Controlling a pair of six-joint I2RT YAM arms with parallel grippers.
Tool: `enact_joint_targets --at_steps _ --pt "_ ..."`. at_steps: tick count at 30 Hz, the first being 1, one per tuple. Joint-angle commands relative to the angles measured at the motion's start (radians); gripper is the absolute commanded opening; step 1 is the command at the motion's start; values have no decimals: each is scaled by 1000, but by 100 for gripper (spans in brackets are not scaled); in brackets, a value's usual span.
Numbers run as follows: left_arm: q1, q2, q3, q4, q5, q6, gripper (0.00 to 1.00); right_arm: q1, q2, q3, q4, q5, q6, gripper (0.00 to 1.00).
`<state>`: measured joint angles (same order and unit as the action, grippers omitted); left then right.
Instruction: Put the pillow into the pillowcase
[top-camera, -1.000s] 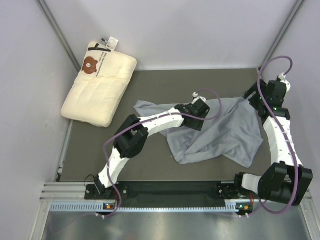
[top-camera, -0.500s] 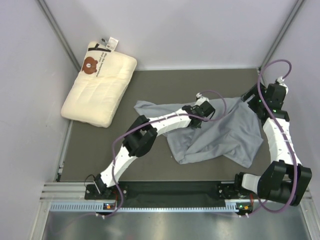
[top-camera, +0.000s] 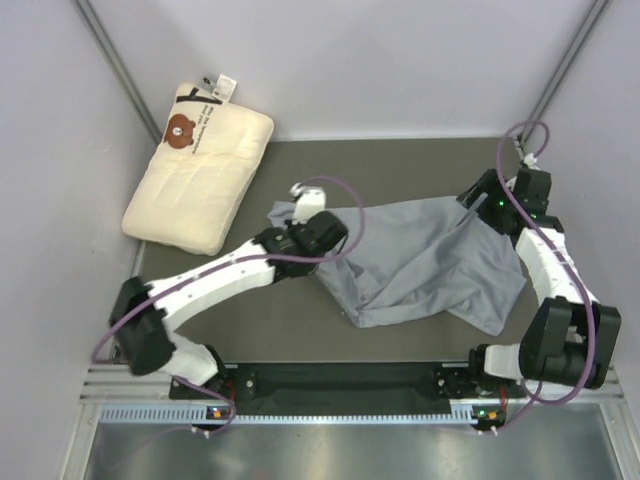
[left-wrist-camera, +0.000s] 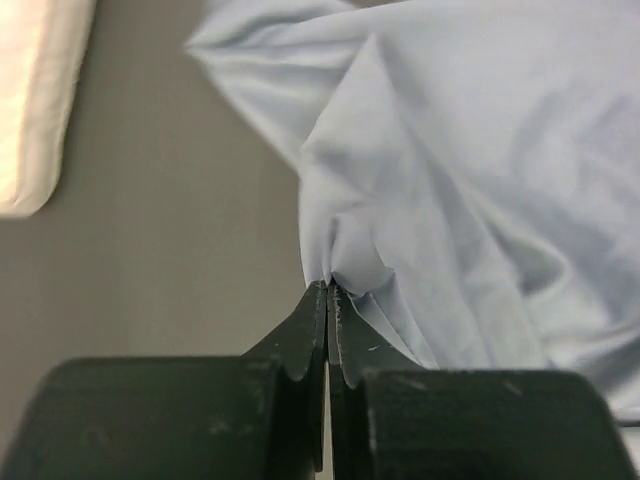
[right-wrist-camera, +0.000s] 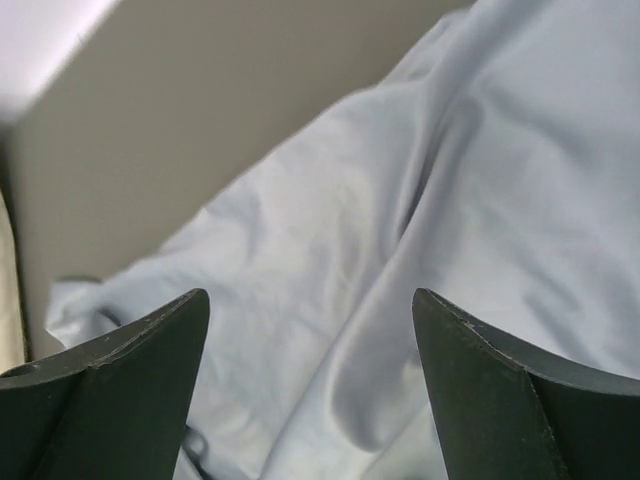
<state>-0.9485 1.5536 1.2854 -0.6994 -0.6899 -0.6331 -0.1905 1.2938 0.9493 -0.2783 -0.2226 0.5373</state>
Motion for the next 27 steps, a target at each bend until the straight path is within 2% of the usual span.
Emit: enact_joint_targets --at_steps 1,4,8,9,10,13,15,19,21,23,27 --pt "4 -181 -218 -132 -91 -184 0 86 79 52 -30 12 -51 83" --pt "4 -318 -323 -300 -124 -337 0 134 124 60 -30 37 -50 83" --pt "4 -431 -339 -498 -174 -509 46 183 118 43 -24 78 -39 83" --pt "2 -444 -307 -541 -178 -555 74 183 107 34 -22 86 -37 83" --pt "2 -449 -287 -608 -183 -572 98 215 101 26 -24 88 -36 83" --pt "2 -443 -242 -666 -229 -567 99 232 70 2 -32 97 -40 83" --pt "2 -437 -256 -582 -229 -461 99 243 43 -23 -42 117 -49 83" --pt "4 -397 -311 -265 -111 -288 99 246 10 -53 -77 160 -65 83" --pt "25 -350 -325 -110 -21 -202 99 246 -5 -60 -131 250 -57 83" --pt "48 -305 -318 -33 47 -159 98 246 -5 -47 -191 409 -8 84" --pt "56 -172 -259 99 156 -102 99 237 2 -15 -306 578 27 91"
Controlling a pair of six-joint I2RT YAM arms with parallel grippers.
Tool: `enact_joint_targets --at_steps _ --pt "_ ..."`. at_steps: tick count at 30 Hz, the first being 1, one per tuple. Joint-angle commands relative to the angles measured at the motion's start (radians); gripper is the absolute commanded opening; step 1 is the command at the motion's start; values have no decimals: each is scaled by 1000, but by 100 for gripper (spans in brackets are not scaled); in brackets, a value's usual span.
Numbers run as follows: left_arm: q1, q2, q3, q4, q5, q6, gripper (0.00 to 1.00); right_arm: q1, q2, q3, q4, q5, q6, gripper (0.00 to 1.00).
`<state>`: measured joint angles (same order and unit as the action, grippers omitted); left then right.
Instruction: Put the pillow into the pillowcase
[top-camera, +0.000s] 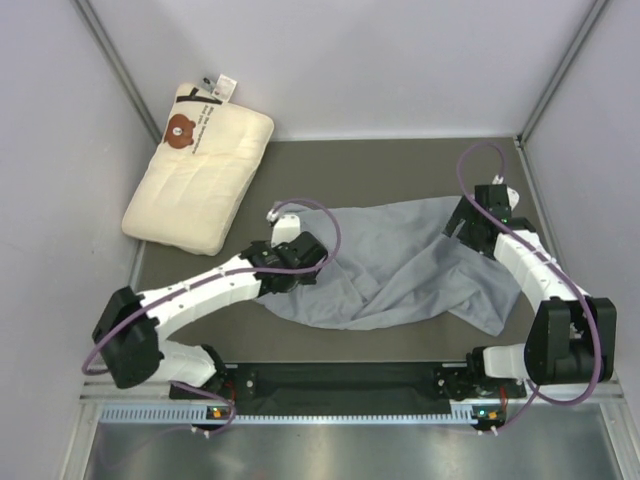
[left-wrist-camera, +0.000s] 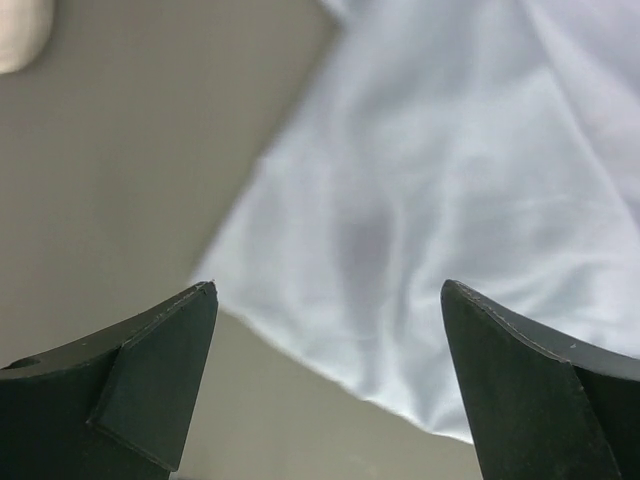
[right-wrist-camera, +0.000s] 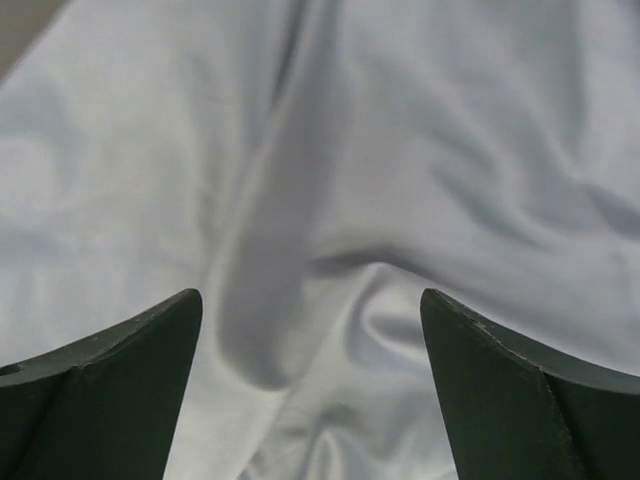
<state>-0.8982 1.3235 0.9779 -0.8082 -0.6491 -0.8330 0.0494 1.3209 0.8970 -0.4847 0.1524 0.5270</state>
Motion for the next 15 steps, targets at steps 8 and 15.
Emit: enact_joint_targets --at_steps 8,15 --pt "71 267 102 271 201 138 99 44 43 -14 3 45 -53 93" --pt "202 327 85 322 302 181 99 179 228 115 -15 61 -68 94"
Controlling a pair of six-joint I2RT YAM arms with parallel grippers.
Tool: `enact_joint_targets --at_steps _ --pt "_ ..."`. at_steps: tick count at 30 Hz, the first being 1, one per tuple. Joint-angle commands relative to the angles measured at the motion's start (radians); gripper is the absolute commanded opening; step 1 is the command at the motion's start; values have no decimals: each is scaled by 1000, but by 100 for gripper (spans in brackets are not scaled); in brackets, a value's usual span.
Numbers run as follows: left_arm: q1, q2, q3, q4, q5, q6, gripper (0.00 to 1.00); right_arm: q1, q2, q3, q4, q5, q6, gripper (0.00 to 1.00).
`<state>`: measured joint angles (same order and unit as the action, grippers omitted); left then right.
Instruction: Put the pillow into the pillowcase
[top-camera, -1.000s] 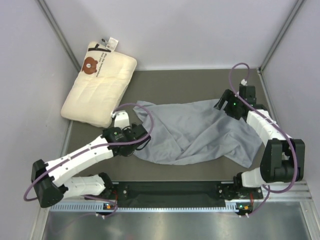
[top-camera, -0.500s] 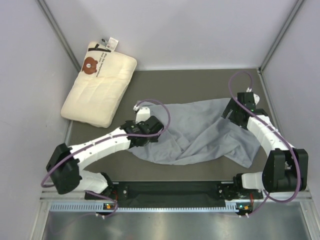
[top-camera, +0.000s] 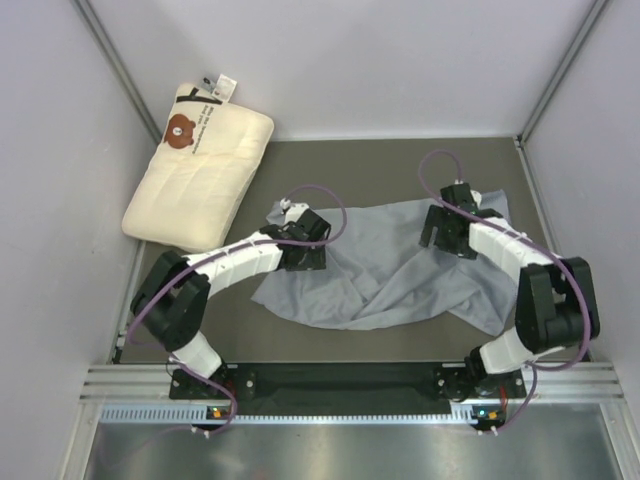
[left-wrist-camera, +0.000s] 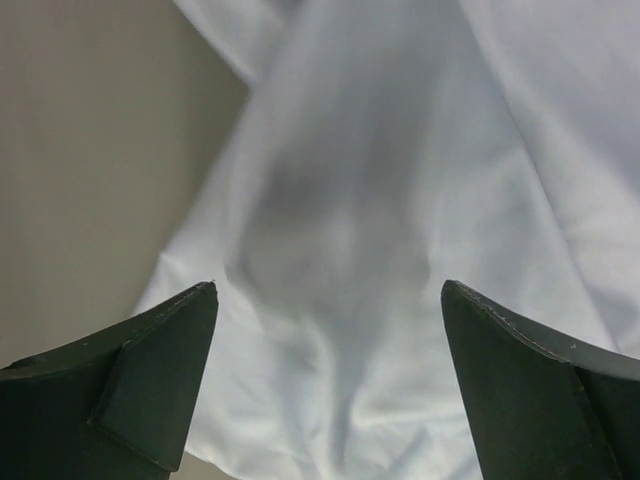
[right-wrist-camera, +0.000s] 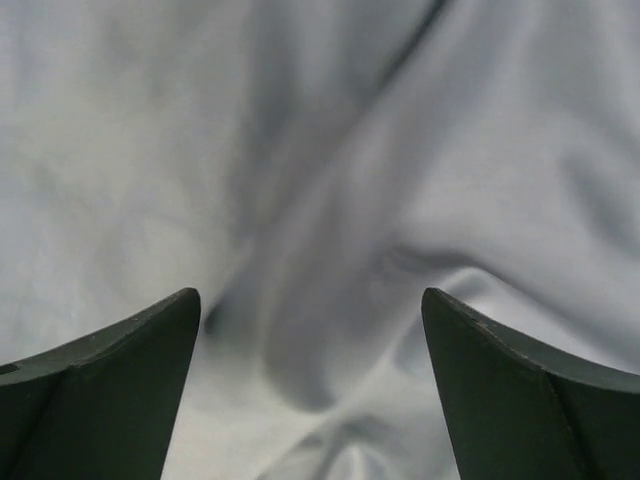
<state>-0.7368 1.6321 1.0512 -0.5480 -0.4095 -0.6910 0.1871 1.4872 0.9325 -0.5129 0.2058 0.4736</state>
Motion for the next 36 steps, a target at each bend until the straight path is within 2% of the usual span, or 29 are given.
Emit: enact_joint_targets --at_steps 1,3,4,5,6,7,8,9,10,12,16,19,20,22,23,24,25,26,27,28,30,31,33,36 --pt "56 31 18 60 66 44 98 48 79 88 13 17 -12 91" --pt "69 70 26 72 87 56 95 61 99 86 27 17 -7 73" --pt "79 86 29 88 104 62 83 63 97 78 34 11 -6 64" --pt "95 124 42 117 127 77 76 66 78 53 42 4 -7 42" --pt "103 149 56 125 158 85 68 68 64 36 50 -5 -13 32" --pt "118 175 76 126 170 93 50 69 47 16 62 -26 -18 22" --pt "125 240 131 123 178 106 41 74 6 -24 68 -42 -23 4" --pt "132 273 162 109 190 116 32 77 -17 -49 73 -60 -35 0" --pt "151 303 194 105 195 125 23 84 -42 -70 79 -86 -39 0" --pt "174 383 280 91 218 152 0 106 -120 -127 80 -129 -71 0" --pt "247 468 441 74 261 197 0 181 -234 -184 56 -241 -81 0" --pt "269 576 672 5 297 235 0 343 -297 -182 37 -247 -40 0" --pt "269 647 820 -16 323 248 0 448 -317 -170 48 -246 -23 0" --pt "267 722 976 -42 375 251 0 562 -327 -129 69 -220 32 0" --pt "266 788 1103 -32 474 231 0 669 -320 -109 97 -212 51 0" --pt "264 814 1154 -11 527 214 0 719 -311 -86 109 -209 53 0" --pt "254 836 1193 26 582 194 0 760 -297 -60 116 -218 50 0" --pt "245 865 1257 86 642 159 0 825 -259 -2 120 -233 37 21" --pt "232 874 1292 98 699 153 0 848 -237 29 113 -241 13 48" --pt "214 879 1325 102 713 159 16 873 -222 81 73 -227 7 87" --pt "206 816 1314 97 657 195 50 876 -226 109 42 -209 -3 94" --pt "208 774 1267 106 626 212 67 867 -240 120 10 -144 -7 95" --pt "214 619 1076 153 527 258 77 845 -300 127 -19 -111 -26 96" --pt "234 453 900 139 460 300 80 738 -349 131 -53 -126 -67 95"
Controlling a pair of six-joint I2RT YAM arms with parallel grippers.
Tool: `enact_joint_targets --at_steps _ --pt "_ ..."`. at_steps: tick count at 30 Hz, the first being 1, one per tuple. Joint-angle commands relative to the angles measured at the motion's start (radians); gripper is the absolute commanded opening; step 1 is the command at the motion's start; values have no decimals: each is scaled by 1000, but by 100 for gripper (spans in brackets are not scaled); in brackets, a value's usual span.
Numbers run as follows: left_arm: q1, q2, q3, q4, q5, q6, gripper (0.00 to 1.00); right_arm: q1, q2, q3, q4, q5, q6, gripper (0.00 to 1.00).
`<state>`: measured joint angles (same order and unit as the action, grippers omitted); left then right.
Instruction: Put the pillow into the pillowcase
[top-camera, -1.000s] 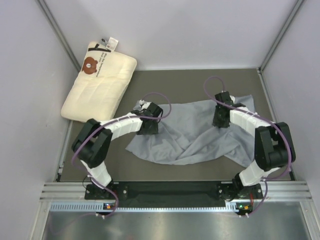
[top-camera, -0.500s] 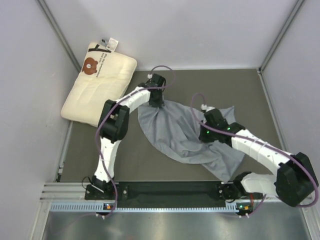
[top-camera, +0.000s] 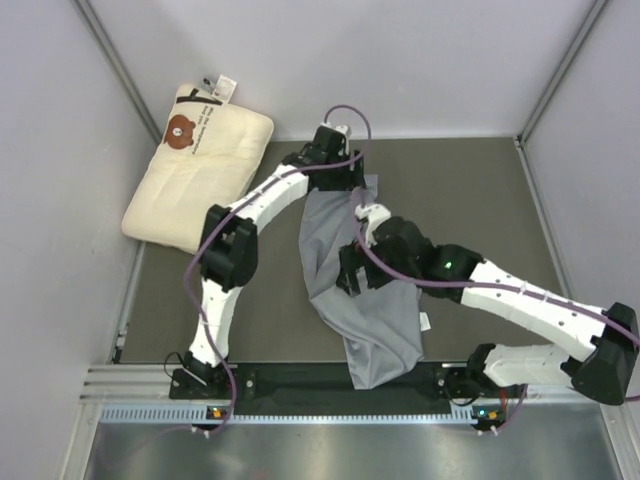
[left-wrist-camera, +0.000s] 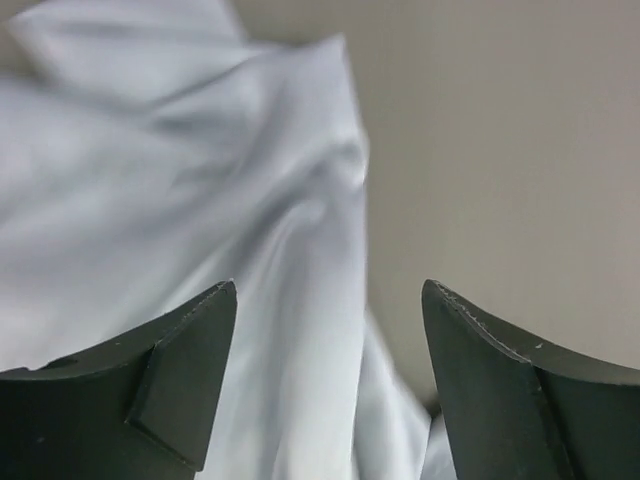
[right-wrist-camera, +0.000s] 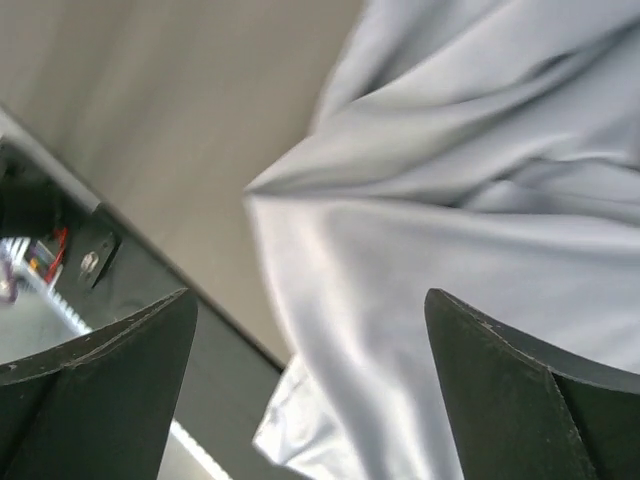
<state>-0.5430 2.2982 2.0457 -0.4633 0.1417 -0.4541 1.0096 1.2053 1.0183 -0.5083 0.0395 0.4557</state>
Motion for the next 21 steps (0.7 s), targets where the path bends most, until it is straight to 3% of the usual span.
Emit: enact_joint_targets --at_steps 1,6,8,9,16,21 --pt "43 -247 -122 11 -143 69 80 -144 -73 48 -61 27 -61 95" --pt "43 -505 -359 -58 -287 72 83 -311 43 103 -52 5 -146 96" --pt "41 -629 -497 -61 -297 42 89 -368 144 166 -38 -9 -166 96" --pt "37 -670 -545 -61 -292 31 98 -382 178 189 -20 -12 -169 97" --pt "-26 -1064 -963 -60 -307 -105 98 -503 560 518 2 9 -100 98" --pt "-77 -1250 -1101 -83 -294 -155 95 -566 782 744 -10 53 -31 96"
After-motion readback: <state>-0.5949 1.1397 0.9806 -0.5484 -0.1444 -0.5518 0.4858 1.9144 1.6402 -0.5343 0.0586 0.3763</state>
